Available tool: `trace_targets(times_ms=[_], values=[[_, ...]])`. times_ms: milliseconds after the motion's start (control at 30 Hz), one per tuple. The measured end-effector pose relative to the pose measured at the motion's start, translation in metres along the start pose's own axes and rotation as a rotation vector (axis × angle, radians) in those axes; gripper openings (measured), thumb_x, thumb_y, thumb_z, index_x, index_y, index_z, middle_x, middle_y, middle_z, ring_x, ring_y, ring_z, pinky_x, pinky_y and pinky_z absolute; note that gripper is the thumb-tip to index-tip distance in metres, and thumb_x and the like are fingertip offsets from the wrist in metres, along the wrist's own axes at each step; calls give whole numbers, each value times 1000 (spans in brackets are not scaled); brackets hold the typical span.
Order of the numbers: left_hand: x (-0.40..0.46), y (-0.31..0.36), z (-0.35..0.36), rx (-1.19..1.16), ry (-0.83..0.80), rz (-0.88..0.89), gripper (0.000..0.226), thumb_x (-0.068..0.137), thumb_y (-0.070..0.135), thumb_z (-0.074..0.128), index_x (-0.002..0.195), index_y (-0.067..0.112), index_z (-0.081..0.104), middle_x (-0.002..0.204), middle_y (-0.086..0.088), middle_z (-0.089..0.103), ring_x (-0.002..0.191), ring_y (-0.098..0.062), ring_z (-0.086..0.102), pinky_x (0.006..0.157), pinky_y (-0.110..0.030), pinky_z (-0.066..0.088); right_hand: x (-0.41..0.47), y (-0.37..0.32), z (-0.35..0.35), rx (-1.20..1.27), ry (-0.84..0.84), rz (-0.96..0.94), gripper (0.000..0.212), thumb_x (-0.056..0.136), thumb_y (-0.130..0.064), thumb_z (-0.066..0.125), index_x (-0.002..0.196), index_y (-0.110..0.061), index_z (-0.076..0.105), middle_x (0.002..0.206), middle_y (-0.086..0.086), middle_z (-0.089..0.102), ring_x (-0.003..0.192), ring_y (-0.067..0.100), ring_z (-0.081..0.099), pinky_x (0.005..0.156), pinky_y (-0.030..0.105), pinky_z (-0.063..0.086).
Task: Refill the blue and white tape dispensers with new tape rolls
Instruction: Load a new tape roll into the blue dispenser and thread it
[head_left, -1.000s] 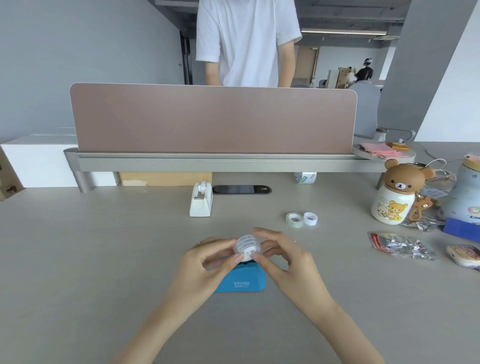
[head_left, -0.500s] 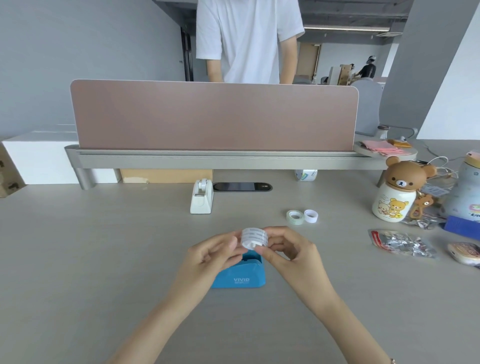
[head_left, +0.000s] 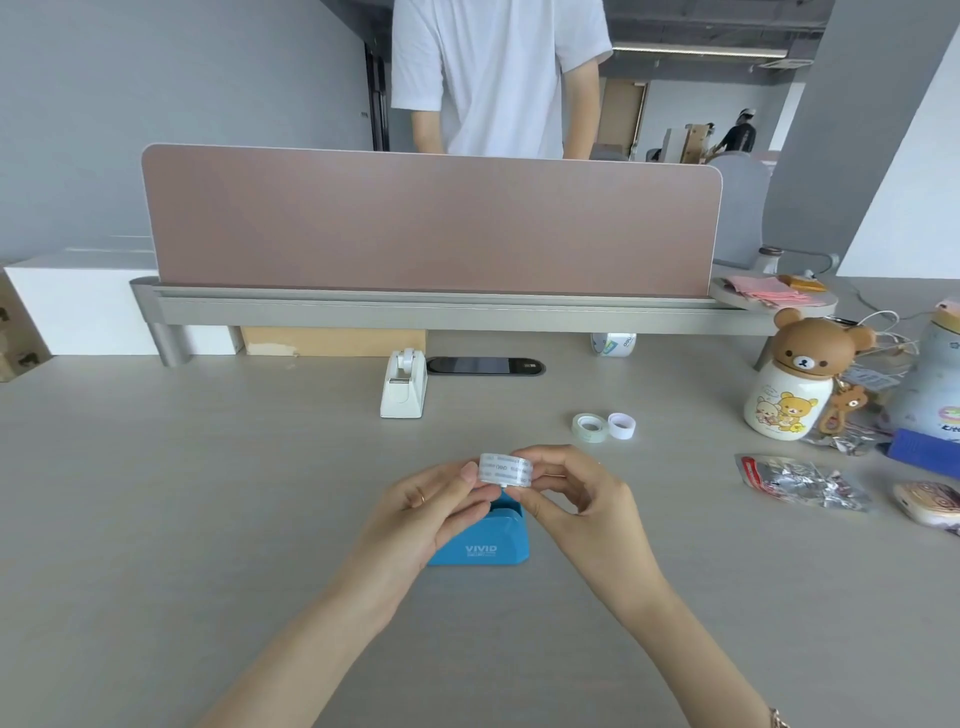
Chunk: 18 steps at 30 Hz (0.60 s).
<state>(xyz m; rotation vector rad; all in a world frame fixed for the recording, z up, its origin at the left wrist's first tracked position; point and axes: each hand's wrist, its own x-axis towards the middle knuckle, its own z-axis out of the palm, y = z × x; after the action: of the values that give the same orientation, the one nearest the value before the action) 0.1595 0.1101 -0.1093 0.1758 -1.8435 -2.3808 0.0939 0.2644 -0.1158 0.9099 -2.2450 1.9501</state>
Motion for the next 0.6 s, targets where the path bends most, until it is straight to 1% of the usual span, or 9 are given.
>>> trace_targets(times_ms=[133,233,333,400,600], values=[[1,3,0,-70,4,-42,28,88,26,57,106,11,72,106,-5,75,103,-12,70,84,-15,54,0,-2,1,71,-9,19,23,79,-2,72,95,-19,69,94,-7,74,92,8,70,85,16,53],[0,4,0,-170,44,-85,22,80,25,63,92,14,78,100,-4,77,94,-9,72,74,-12,56,0,-3,2,118,-14,25,24,78,-1,73,92,-21,69,95,-4,75,93,11,70,86,20,54],[0,4,0,-234,86,-139,19,86,18,61,84,15,79,93,-2,78,84,-5,73,66,-12,56,-1,-4,4,167,-36,23,25,77,1,72,91,-19,69,96,0,75,94,14,70,88,24,55],[1,4,-1,-254,97,-166,23,89,14,59,80,14,80,89,-3,78,79,-5,74,64,-13,57,-1,-4,5,178,-49,19,24,77,1,72,92,-17,69,96,2,75,95,16,70,89,26,55],[2,5,-2,-242,96,-196,21,87,16,62,78,13,80,89,-7,78,78,-8,74,64,-14,57,-1,-3,5,160,-54,21,23,78,1,72,94,-15,69,97,3,74,97,18,70,91,33,55]])
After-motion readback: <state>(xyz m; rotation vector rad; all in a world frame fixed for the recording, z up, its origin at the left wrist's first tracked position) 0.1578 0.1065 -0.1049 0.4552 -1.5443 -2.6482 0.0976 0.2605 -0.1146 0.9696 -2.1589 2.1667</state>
